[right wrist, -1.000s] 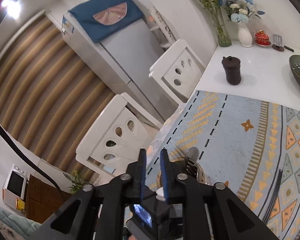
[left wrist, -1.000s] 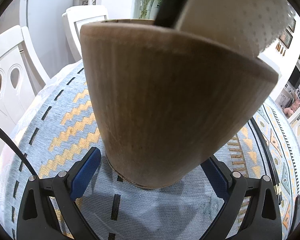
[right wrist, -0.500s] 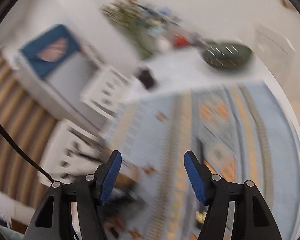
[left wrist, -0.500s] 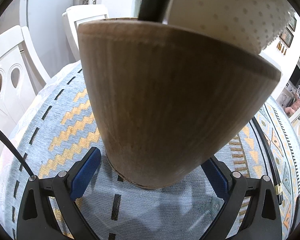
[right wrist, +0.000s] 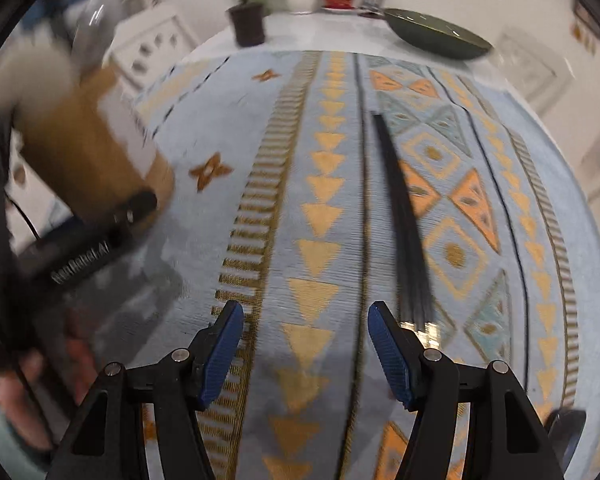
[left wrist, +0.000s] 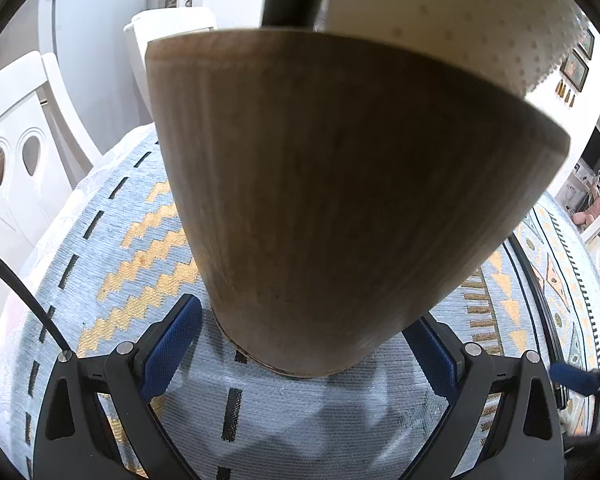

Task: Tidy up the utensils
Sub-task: 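Move the right gripper down to the black chopsticks on the cloth, then hold the open right gripper over the gold-tipped black chopsticks, then close the right gripper on one black chopstick, then lift the chopstick upright with the right gripper toward the wooden cup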

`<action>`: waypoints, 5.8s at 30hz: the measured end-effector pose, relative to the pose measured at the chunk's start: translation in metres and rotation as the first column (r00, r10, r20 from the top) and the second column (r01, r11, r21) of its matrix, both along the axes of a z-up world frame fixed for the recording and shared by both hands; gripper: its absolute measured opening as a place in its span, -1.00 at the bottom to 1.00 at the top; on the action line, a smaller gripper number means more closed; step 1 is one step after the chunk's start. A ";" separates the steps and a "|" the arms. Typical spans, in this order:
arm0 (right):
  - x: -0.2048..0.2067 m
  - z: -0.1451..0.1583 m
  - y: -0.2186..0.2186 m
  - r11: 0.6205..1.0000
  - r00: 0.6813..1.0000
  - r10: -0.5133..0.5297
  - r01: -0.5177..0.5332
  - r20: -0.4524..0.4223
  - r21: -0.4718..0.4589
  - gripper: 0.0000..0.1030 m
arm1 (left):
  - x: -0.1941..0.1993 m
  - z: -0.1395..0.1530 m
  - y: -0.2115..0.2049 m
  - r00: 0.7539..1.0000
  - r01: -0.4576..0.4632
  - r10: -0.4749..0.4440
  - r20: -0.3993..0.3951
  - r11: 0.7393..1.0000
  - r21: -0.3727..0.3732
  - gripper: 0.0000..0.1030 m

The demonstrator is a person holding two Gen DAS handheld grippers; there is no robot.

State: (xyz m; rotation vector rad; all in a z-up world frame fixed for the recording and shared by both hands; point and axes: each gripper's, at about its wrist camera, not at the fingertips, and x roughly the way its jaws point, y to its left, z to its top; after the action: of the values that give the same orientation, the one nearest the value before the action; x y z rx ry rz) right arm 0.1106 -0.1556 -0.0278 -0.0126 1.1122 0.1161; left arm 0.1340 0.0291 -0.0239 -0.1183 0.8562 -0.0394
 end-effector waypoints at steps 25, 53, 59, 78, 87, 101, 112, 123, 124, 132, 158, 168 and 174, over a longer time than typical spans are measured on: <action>-0.036 -0.027 -0.004 0.997 0.986 -0.067 0.070 0.153 -0.015 1.00 | -0.001 -0.004 0.003 1.000 -0.003 0.003 -0.008 1.000 0.002 0.94; -0.035 -0.028 -0.005 0.998 0.986 -0.066 0.069 0.152 -0.014 1.00 | -0.010 0.004 0.010 1.000 -0.004 0.004 0.000 1.000 -0.004 0.94; -0.035 -0.028 -0.005 0.998 0.986 -0.066 0.069 0.151 -0.013 1.00 | -0.009 0.004 0.008 1.000 -0.004 0.004 0.000 1.000 -0.003 0.94; -0.035 -0.028 -0.005 0.998 0.986 -0.066 0.069 0.151 -0.013 1.00 | -0.005 0.000 0.007 1.000 -0.006 0.006 -0.001 1.000 -0.011 0.94; -0.035 -0.029 -0.005 0.998 0.986 -0.066 0.068 0.150 -0.013 1.00 | -0.002 -0.002 0.004 1.000 -0.010 0.010 -0.007 1.000 -0.001 0.96; -0.035 -0.028 -0.005 0.998 0.987 -0.065 0.068 0.149 -0.013 1.00 | 0.011 -0.010 -0.005 0.999 -0.007 0.008 -0.035 0.999 0.035 0.96; -0.031 -0.013 -0.019 0.993 0.969 0.115 -0.109 -0.220 0.039 0.97 | 0.012 -0.012 -0.007 1.000 -0.008 0.008 -0.026 1.000 0.025 0.96; -0.003 0.129 -0.119 0.977 0.953 -0.203 0.183 0.226 0.108 1.00 | 0.008 -0.011 -0.001 1.000 0.006 -0.006 -0.026 1.000 0.009 0.96; 0.009 0.122 -0.124 0.974 0.956 -0.213 0.190 0.200 0.126 1.00 | 0.010 -0.012 -0.002 0.999 0.006 -0.005 -0.031 1.000 0.017 0.96; 0.073 0.026 -0.148 0.971 0.960 -0.229 0.238 -0.163 0.038 0.52 | 0.014 -0.018 -0.003 1.000 0.006 -0.006 -0.031 1.000 0.008 0.96; 0.152 -0.014 -0.104 0.988 0.894 -0.148 0.121 -0.422 -0.092 -0.05 | 0.013 -0.015 0.000 1.000 0.007 -0.007 -0.026 1.000 -0.005 0.97; 0.107 0.019 -0.103 0.990 0.964 -0.110 0.127 -0.241 0.055 -0.89 | 0.012 -0.014 0.002 1.000 0.007 -0.007 -0.026 1.000 -0.004 0.97; 0.061 0.080 -0.116 0.970 0.991 -0.131 0.133 -0.026 0.203 -0.89 | 0.012 -0.013 0.002 1.000 0.006 -0.006 -0.018 1.000 -0.003 0.97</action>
State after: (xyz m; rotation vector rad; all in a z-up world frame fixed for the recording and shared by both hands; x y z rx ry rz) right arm 0.1720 -0.2713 0.0520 0.2461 1.1056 0.1107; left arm 0.1457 0.0308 -0.0374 -0.1194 0.8750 -0.0453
